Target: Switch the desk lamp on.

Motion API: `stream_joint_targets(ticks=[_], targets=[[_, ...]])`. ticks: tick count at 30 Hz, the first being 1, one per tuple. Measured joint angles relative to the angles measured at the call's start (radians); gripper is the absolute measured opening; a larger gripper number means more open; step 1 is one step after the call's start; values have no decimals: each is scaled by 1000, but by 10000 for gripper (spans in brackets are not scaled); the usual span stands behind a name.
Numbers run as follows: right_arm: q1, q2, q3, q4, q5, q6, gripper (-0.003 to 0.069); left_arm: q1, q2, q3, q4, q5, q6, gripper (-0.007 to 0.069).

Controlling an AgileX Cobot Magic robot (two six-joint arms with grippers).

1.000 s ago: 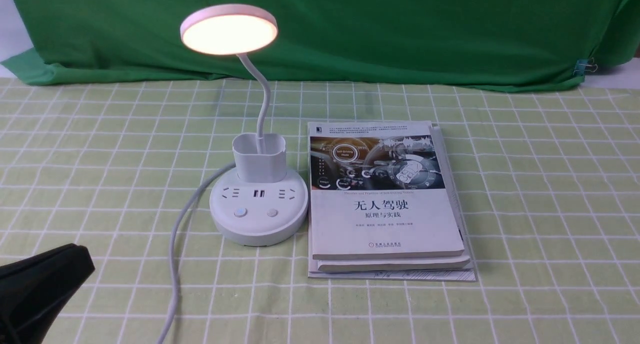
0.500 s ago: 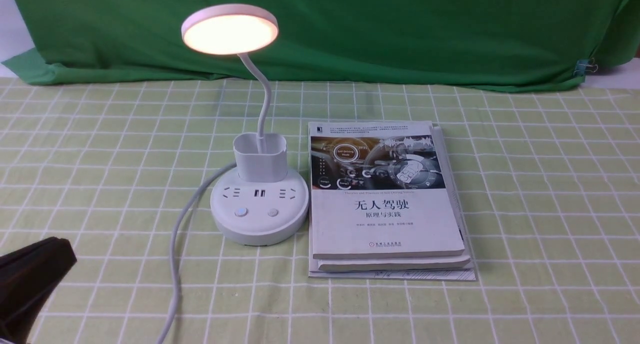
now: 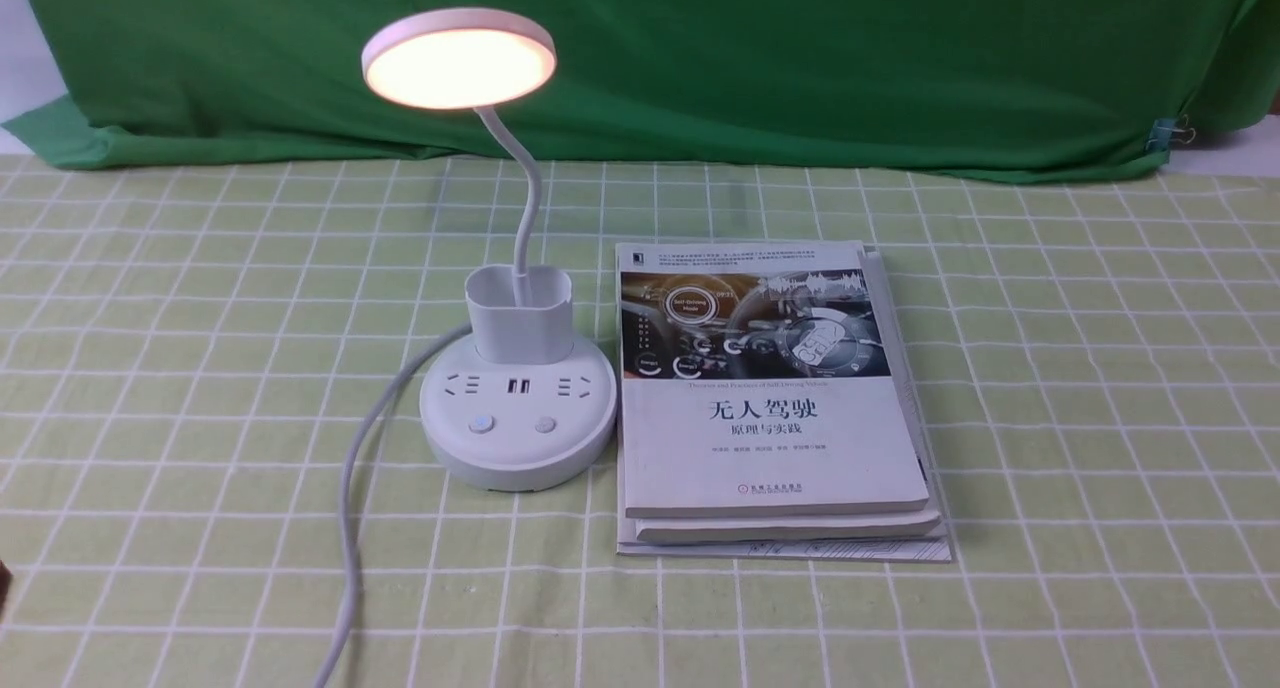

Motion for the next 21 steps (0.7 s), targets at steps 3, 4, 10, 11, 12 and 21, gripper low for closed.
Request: stream_joint_targets(ticks=[3,4,10,11,12,21], targets=[[0,0,0,0,0,0,245,0,-2,3,0,59,0,19],[0,0,0,0,0,0,245,0,-2,3,0,60,0,19],[0,0,0,0,0,0,245,0,-3,3,-8,32,3,19],[0,0,0,0,0,0,245,0,-3,3,-8,31,3,19],[0,0,0,0,0,0,245,0,-3,3,-9,31,3,19],[0,0,0,0,0,0,245,0,-3,3,-9,28,4,19]])
